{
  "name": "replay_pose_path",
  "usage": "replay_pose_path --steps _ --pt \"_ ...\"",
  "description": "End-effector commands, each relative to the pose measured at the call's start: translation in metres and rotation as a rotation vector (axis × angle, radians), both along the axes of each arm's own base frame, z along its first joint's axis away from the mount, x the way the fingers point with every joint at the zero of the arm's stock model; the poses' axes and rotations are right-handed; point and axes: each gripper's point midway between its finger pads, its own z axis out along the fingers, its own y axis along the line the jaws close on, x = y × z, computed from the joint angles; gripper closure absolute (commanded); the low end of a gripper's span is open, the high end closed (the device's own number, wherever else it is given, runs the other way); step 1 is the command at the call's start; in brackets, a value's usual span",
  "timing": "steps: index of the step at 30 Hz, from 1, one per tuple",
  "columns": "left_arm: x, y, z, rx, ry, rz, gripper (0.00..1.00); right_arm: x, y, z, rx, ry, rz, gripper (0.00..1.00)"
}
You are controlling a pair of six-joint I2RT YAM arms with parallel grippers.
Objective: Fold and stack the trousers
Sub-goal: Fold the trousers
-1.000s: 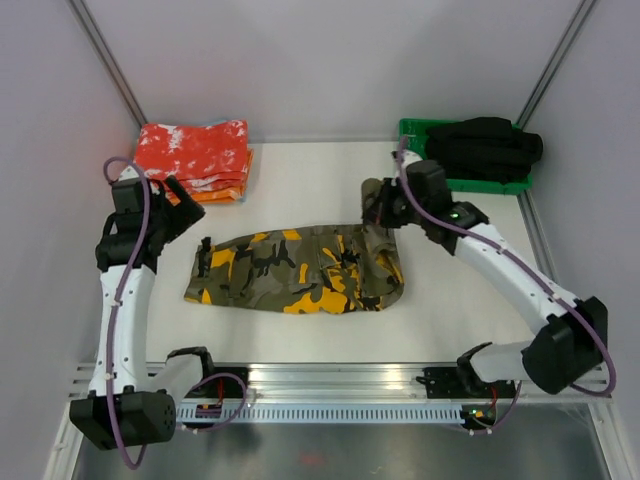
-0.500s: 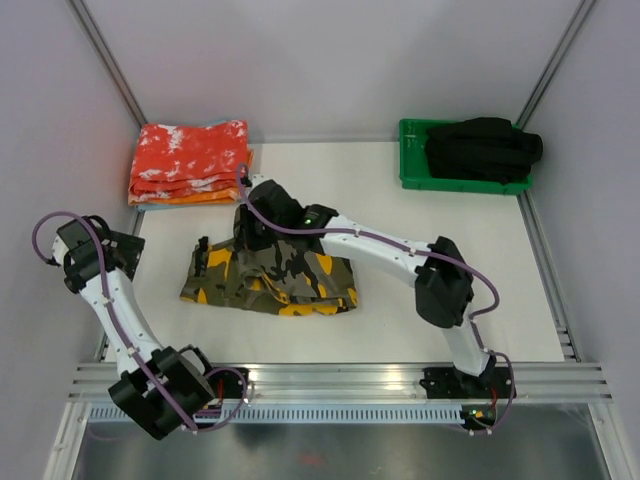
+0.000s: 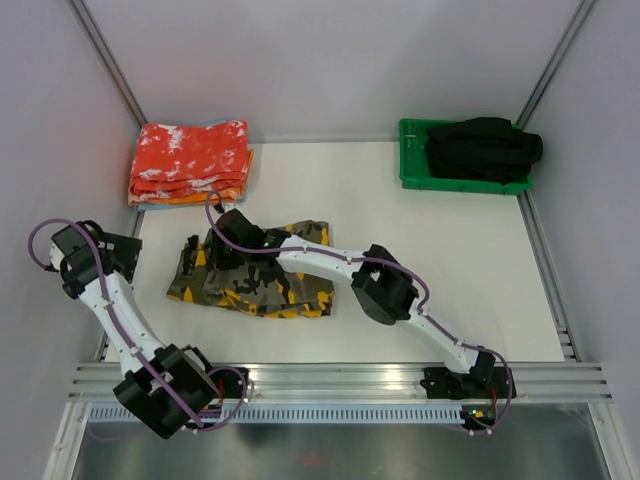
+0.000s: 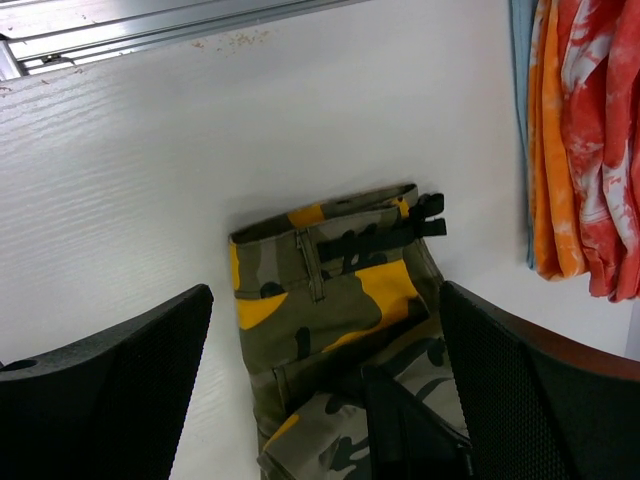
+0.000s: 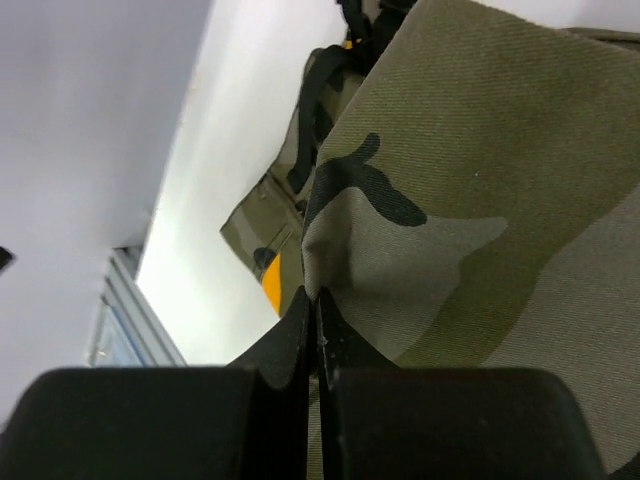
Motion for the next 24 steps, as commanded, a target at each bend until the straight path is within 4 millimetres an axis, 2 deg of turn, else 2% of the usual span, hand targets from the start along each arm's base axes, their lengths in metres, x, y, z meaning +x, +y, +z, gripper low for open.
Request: replay_pose_path --steps 1,5,8,12,14,15,16,17,19,20,21,22,23,24 --pt "-0.001 0.005 0.002 0.02 -0.017 0.034 0.0 -0.011 0.048 0.082 0.278 -0.052 0.045 1.0" --pt "-0.006 0.01 0.0 0.042 -0.002 0.061 0.0 -0.008 0.05 0.064 0.265 -0.062 0.012 1.0" --pt "-0.01 0.011 -0.003 0.052 0.011 0.072 0.0 -0.005 0.054 0.06 0.286 -0.061 0.005 1.0" --pt "-0.011 0.011 -0.006 0.06 0.014 0.079 0.0 -0.006 0.065 0.065 0.357 -0.07 0.033 0.98" --pt "-0.012 0.013 -0.005 0.066 0.015 0.082 0.0 -0.015 0.072 0.067 0.381 -0.057 0.081 0.76" --pt "-0.011 0.014 -0.004 0.068 0.014 0.079 0.0 -0.017 0.07 0.061 0.349 -0.052 0.092 0.63" --pt "-0.009 0.013 -0.001 0.071 0.006 0.064 0.0 -0.013 0.068 0.071 0.333 -0.093 0.1 0.33" --pt "-0.005 0.014 0.001 0.076 -0.004 0.049 0.0 -0.014 0.059 0.063 0.262 -0.093 0.109 0.23" --pt "0.005 0.007 0.006 0.07 -0.048 -0.025 0.0 0.001 0.041 0.077 0.221 -0.14 0.093 0.06" --pt "0.01 0.005 0.01 0.073 -0.074 -0.056 0.0 0.003 0.026 0.099 0.215 -0.163 0.087 0.02" --pt "0.018 0.004 0.016 0.084 -0.111 -0.089 0.0 0.011 0.012 0.11 0.202 -0.185 0.075 0.02" --pt "0.023 0.001 0.022 0.107 -0.137 -0.144 0.0 0.033 -0.009 0.12 0.194 -0.196 0.026 0.02" --pt "0.038 -0.008 0.034 0.115 -0.212 -0.234 0.03 0.035 -0.034 0.139 0.188 -0.196 -0.003 0.02" --pt "0.044 -0.014 0.039 0.126 -0.235 -0.287 0.03 0.044 -0.053 0.149 0.178 -0.201 -0.03 0.02"
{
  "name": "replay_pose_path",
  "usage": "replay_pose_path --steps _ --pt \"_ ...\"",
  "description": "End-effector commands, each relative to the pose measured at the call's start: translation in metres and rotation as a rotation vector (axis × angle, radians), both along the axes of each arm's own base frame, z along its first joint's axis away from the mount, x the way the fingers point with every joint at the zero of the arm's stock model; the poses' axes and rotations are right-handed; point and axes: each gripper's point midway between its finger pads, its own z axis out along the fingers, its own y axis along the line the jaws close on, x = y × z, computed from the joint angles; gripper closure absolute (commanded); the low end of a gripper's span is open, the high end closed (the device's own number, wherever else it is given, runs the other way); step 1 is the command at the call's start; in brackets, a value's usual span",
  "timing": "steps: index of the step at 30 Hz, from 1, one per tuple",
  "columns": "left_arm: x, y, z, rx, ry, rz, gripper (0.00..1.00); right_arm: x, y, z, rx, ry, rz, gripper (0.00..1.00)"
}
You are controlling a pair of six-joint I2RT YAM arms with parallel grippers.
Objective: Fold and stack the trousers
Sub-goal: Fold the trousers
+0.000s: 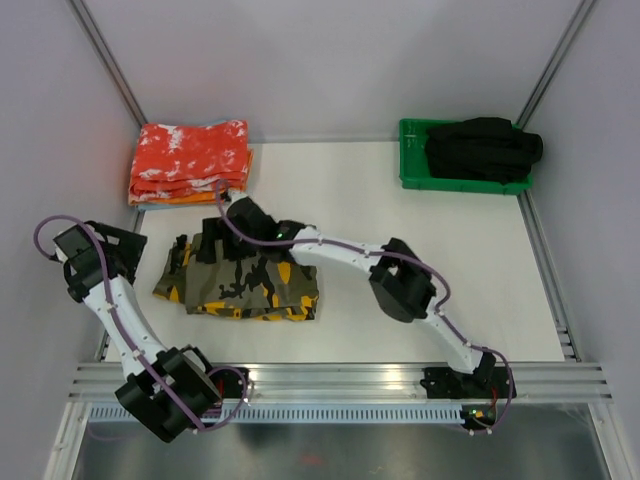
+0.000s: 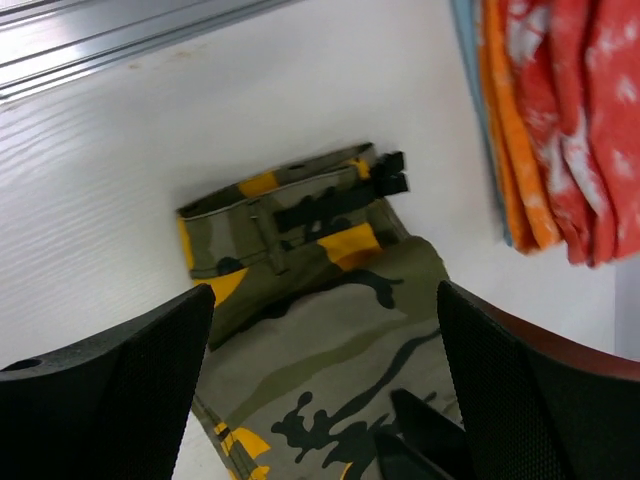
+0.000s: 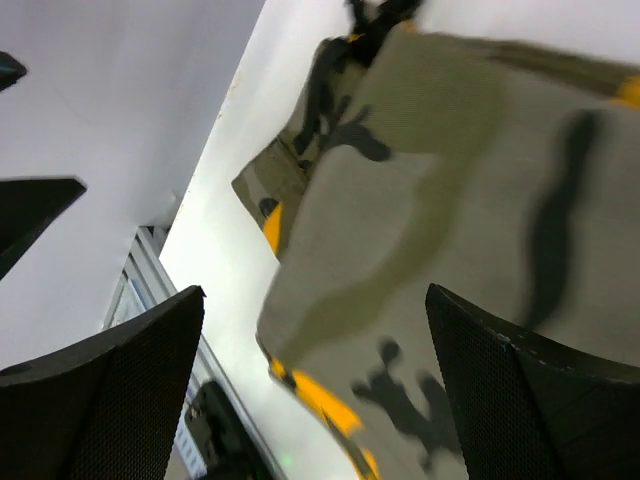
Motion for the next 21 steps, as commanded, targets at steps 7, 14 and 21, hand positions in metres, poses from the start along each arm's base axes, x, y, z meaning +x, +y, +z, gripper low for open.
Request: replay_pose_path --steps 7,14,21 --pt "0.076 -0.074 0.059 0.262 -0.156 -0.623 0.06 0.066 -0.231 0.113 -0.13 -0.154 -0.34 0.02" --pt "0.073 -0.083 0.051 0.263 -0.151 -0.692 0.08 0.044 -0.279 0.02 -0.135 -0.002 -0.41 0.02" --pt "0.063 -0.089 0.047 0.255 -0.143 -0.7 0.07 0.038 -0.251 -0.022 -0.142 0.073 -0.37 0.04"
